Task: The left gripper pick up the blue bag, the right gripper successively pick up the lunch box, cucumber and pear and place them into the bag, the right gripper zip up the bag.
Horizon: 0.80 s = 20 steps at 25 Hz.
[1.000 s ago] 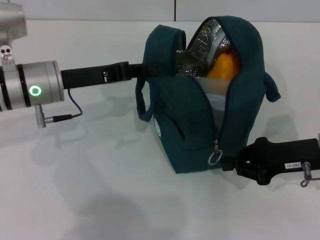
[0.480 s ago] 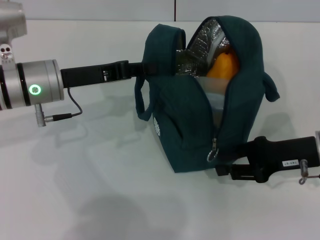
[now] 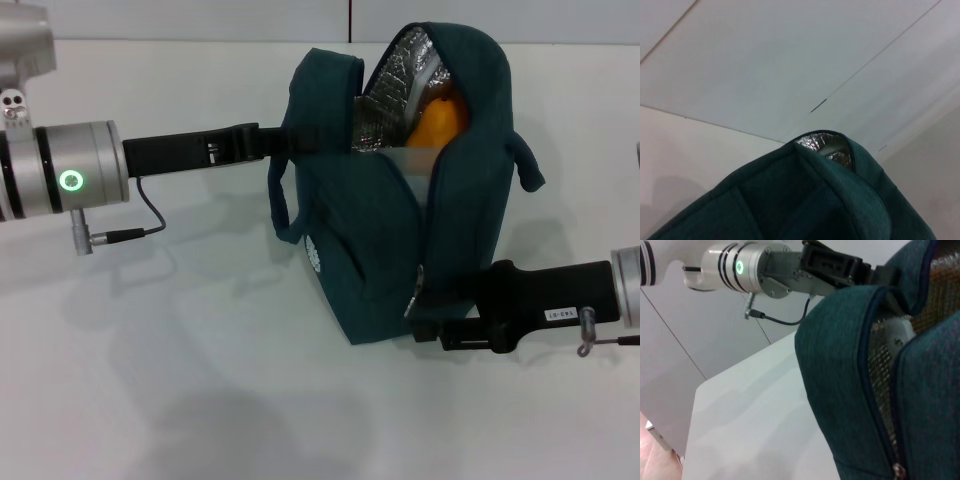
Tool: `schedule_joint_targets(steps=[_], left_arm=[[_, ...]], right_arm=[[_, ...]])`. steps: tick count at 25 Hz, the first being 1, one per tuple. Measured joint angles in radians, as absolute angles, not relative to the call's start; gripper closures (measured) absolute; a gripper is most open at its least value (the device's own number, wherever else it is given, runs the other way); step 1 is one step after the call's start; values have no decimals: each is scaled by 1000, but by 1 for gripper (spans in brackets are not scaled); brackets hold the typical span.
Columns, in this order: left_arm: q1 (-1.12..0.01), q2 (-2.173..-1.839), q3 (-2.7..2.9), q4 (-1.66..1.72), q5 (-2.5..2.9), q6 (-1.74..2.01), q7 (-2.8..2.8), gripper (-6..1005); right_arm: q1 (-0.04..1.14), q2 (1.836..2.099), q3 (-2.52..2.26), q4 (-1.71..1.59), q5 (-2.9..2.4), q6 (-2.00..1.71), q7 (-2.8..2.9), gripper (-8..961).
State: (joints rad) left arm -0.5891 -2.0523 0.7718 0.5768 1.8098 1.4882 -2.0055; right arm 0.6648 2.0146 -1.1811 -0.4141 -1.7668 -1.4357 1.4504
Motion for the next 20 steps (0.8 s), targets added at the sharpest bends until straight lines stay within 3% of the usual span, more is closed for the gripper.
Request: schedule_joint_targets(steps=[5, 20], left_arm=[[-589, -2055, 772, 577, 1810, 1493, -2006, 900], [-585, -2053, 765, 577, 1810, 1490, -2000, 898]], right_arm=[[689, 2026, -1211, -402, -1750, -1410, 1445, 475], [683, 2028, -1266, -388, -1654, -1312, 1441, 510]])
